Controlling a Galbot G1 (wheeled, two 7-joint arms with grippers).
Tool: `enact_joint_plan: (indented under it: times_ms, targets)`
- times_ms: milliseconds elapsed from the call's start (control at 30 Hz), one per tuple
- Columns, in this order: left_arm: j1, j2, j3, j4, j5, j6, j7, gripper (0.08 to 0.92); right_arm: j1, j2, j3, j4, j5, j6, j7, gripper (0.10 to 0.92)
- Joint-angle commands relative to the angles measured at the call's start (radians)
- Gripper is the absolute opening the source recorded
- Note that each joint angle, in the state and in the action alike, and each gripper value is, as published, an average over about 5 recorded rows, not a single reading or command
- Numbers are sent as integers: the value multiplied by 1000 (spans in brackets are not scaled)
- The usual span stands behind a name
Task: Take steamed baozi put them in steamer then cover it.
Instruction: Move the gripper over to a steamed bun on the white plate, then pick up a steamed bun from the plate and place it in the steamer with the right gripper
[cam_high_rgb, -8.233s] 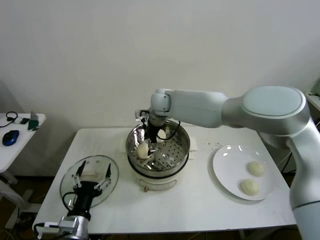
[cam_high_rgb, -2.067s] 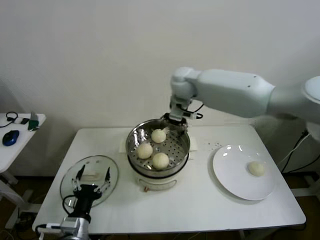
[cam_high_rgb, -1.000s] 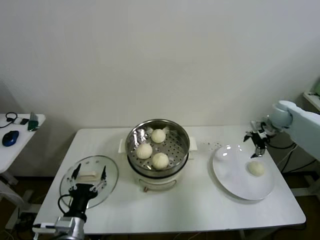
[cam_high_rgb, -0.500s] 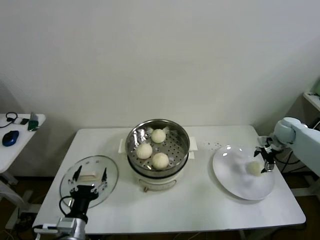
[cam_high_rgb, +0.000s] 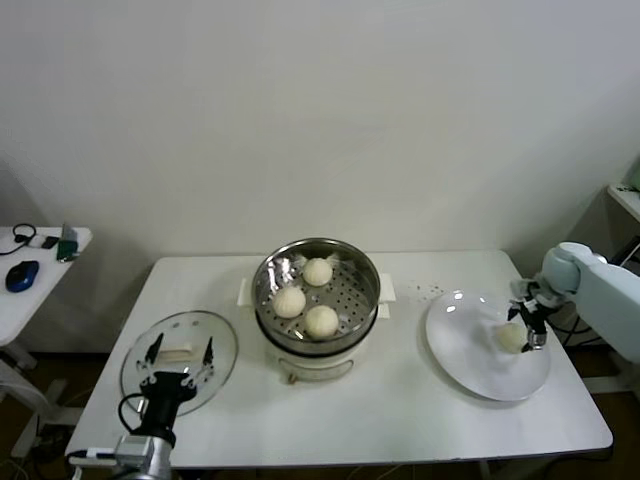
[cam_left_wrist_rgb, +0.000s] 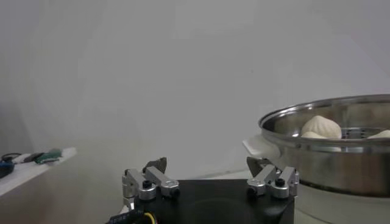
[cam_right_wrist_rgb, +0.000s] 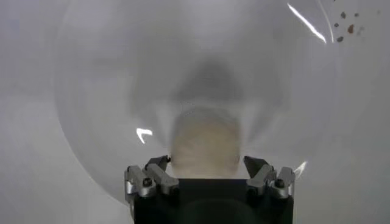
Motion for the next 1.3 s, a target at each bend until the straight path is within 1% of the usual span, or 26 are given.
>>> enact_joint_plan:
  times_ms: [33, 200, 367, 500, 633, 800, 1067, 1200, 1300]
  targets:
    - [-2, 1, -1, 3, 0, 0, 0, 823, -18, 34, 16, -46, -26, 12, 0, 818]
    - [2, 0, 0, 3, 2, -2, 0, 823, -14, 49, 20, -62, -26, 16, 1, 779]
    - [6, -1, 0, 0, 5, -2, 0, 823, -1, 48, 17, -62, -13, 14, 1, 710]
    - [6, -2, 2, -3, 6, -2, 0, 823, 39, 34, -15, -48, 48, -4, 0, 685]
    - [9, -5, 8, -4, 10, -4, 1, 823, 153, 21, -104, -21, 191, -50, 2, 679]
    - [11, -7, 23, -9, 18, -6, 3, 823, 373, 42, -279, 18, 398, -118, 11, 679]
    - [3, -4, 51, -19, 19, -9, 14, 823, 703, 166, -561, 128, 771, -251, 55, 679]
    - [-10, 0, 62, -25, 7, -12, 21, 823, 801, 244, -657, 196, 919, -300, 104, 679]
    - [-12, 3, 74, -34, 2, -8, 24, 823, 825, 300, -686, 234, 992, -331, 137, 679]
